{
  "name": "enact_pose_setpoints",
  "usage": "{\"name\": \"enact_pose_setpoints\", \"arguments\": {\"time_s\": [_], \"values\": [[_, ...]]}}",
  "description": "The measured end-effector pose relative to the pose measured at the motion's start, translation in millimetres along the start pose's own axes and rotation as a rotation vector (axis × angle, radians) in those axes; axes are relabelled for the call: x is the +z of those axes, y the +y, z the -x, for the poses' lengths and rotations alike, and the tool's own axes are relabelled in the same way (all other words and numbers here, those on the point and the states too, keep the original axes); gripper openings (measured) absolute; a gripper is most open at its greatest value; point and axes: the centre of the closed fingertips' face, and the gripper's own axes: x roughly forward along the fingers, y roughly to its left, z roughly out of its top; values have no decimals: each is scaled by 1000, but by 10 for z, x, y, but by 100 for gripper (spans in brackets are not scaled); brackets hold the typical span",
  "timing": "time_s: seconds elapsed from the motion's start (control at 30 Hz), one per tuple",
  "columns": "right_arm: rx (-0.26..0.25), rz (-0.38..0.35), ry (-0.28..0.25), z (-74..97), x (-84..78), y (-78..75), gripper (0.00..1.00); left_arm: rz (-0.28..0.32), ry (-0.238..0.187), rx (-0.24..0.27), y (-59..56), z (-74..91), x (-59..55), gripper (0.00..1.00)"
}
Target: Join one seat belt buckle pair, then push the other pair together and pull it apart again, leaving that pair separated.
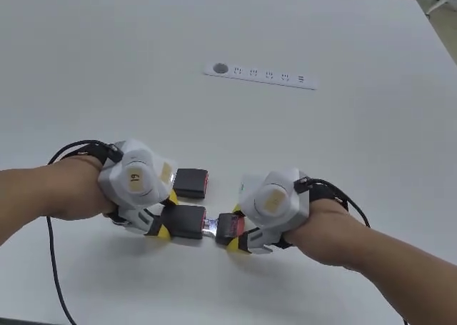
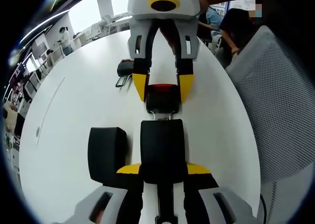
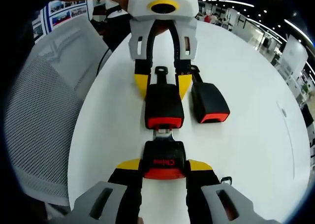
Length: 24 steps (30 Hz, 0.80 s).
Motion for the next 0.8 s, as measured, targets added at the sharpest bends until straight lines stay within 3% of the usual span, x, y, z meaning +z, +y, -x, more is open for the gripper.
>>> {"name": "enact_pose_setpoints", "arguments": {"time_s": [0.8], "values": [[-22, 5, -17, -86, 197, 61, 29, -11, 24, -5, 16, 4, 10, 31]]}}
